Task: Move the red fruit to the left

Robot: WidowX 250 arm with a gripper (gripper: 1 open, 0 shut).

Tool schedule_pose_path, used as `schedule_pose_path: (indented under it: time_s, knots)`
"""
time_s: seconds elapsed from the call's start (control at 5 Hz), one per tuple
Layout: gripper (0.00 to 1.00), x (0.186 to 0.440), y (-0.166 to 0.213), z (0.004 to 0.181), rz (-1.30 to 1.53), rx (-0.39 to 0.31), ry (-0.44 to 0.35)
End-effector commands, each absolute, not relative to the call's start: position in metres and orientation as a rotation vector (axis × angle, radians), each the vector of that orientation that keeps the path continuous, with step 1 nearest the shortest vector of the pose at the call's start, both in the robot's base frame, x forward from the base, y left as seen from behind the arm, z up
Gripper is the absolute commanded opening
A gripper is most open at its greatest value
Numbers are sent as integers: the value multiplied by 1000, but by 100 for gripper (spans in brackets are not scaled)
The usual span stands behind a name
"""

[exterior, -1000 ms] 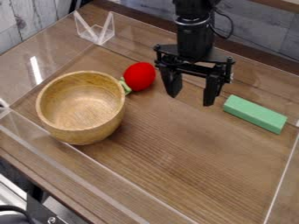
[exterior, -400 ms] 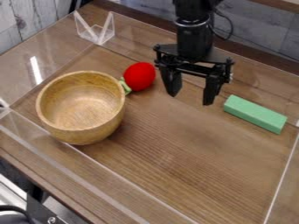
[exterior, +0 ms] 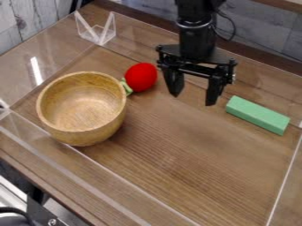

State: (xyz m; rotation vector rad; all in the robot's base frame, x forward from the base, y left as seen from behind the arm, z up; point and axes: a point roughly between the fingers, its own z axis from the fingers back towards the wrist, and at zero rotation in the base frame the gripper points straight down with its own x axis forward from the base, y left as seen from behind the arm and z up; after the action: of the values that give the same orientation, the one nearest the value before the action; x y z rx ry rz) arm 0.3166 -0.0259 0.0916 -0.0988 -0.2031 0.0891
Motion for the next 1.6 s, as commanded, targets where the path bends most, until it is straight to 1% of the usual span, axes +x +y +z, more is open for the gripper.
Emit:
schedule_pose_path:
  time_s: [0.0, 0.4, 1.0, 1.2, 1.4]
  knots:
    - [100, 320, -27, 110, 81, -97, -273]
    - [100, 320, -25, 111, 89, -95, -283]
    - [100, 318, -51, 89, 7, -81, -246]
    - [100, 315, -55, 81, -19, -67, -241]
    - [100, 316, -53, 78, -38, -61, -254]
